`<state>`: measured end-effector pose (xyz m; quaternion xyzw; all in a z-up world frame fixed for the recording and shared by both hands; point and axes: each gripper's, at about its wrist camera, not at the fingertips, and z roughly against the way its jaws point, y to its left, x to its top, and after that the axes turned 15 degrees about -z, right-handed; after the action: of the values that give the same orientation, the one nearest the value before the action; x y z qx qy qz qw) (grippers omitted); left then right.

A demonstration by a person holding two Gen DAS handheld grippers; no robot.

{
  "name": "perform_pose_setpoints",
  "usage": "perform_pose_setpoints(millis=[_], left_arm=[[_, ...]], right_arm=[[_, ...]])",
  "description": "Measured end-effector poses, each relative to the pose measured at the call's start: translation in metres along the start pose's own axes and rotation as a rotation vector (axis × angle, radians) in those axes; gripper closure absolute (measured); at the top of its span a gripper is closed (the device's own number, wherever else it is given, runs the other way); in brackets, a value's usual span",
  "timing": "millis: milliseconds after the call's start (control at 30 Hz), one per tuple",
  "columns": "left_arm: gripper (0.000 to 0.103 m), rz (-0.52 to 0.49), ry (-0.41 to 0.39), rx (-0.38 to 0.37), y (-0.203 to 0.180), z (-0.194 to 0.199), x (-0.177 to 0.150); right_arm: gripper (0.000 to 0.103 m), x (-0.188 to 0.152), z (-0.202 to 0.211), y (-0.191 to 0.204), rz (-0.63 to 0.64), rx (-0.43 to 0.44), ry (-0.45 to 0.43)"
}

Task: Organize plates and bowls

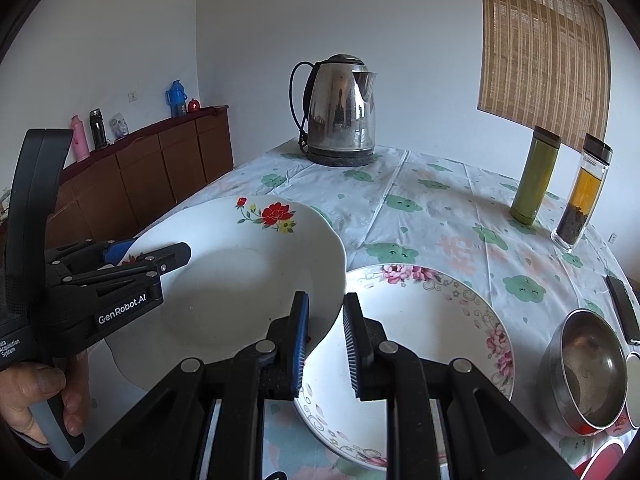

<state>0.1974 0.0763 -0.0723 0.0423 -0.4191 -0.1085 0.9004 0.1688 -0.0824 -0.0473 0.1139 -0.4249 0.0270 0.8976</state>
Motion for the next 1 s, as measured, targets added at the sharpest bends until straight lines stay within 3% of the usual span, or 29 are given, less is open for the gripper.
perform_pose_setpoints(millis=[1000], left_arm=[[0.064, -0.076, -0.033, 0.012, -0.046, 0.017, 0.024]], right_arm=[[0.084, 0.004, 0.021, -0.045, -0.076, -0.023, -0.041]])
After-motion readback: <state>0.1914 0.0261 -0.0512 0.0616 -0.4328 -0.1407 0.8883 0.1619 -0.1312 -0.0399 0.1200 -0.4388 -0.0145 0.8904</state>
